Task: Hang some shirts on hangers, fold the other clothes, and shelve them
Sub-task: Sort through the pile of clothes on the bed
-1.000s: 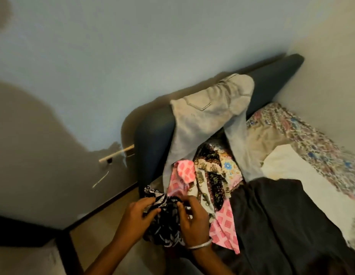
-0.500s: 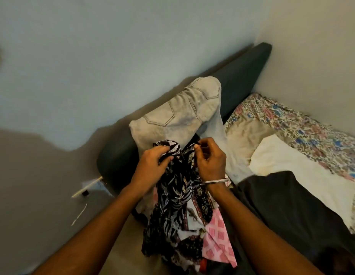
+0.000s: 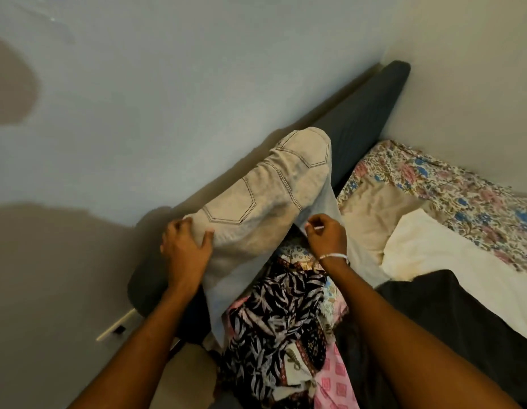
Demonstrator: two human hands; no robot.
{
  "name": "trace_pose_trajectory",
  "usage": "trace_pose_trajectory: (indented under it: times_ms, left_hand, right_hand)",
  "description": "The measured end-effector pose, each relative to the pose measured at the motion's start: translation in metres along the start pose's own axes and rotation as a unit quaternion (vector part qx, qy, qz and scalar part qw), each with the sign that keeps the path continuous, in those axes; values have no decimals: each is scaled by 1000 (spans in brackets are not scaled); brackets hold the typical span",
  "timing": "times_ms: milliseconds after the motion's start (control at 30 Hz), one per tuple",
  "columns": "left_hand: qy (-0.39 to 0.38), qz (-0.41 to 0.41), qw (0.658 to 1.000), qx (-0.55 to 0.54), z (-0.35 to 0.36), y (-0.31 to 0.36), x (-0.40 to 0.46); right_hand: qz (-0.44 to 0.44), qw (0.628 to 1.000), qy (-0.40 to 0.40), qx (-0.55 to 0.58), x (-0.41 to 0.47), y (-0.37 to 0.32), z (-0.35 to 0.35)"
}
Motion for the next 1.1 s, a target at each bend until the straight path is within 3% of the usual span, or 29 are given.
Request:
trace_pose_trajectory:
  times_ms: [67,167,267,367,433,633,700,767,867,933,1000,1033,1100]
  left_hand:
    - [-78,-56,992,83,3,-6,38]
    - [-151,-110,982,22,13,-15,75]
    - [-133,-130,982,-39,22,-21,83]
    - [-52,-99,989,-101,15,-12,71]
    - [-4,-69,985,-158,15,-11,65]
    - [13,-46,933,-358,6,-5,56]
    - [27,8,923,-384,-8,21,43]
    - [54,114,915,-383,-30,58,16]
    - [99,364,876,-300,-60,100,-46]
    - [64,507,828,-231,-50,102,-81]
    - [-18,535,826,-175,-15,78,-90]
    - [-68,510,844,-149,10,61,-92]
    - [-150,420,890,-97,49,31,-91]
  right_hand:
    - [20,1000,8,6,32,-11,7]
    - [106,994,6,37,72,-18,23]
    - [251,961,12,119,104,2,55]
    - [335,902,33,272,117,19,86]
    - [337,890,49,302,112,-3,86]
    - [212,955,98,185,113,-32,41]
    - [137,968,136,162,106,-38,10]
    - [60,968,187,154,90,-43,-24]
    - [-14,939,303,162,42,-42,-67]
    - [-38,924,361,119,2,-30,-77]
    - [-56,943,317,86,-33,-14,-61]
    - [-45,964,252,66,-49,-1,-48]
    - [-16,999,43,7,-74,22,-12]
Point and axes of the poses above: each hand's wrist, its own x-axis towards the middle knuckle, its own z-axis out of the palm, y = z × x, the point moved 2 cm from there along x, towards the middle knuckle, and after that the axes turned 7 degrees about -z, right-handed, at the moved point
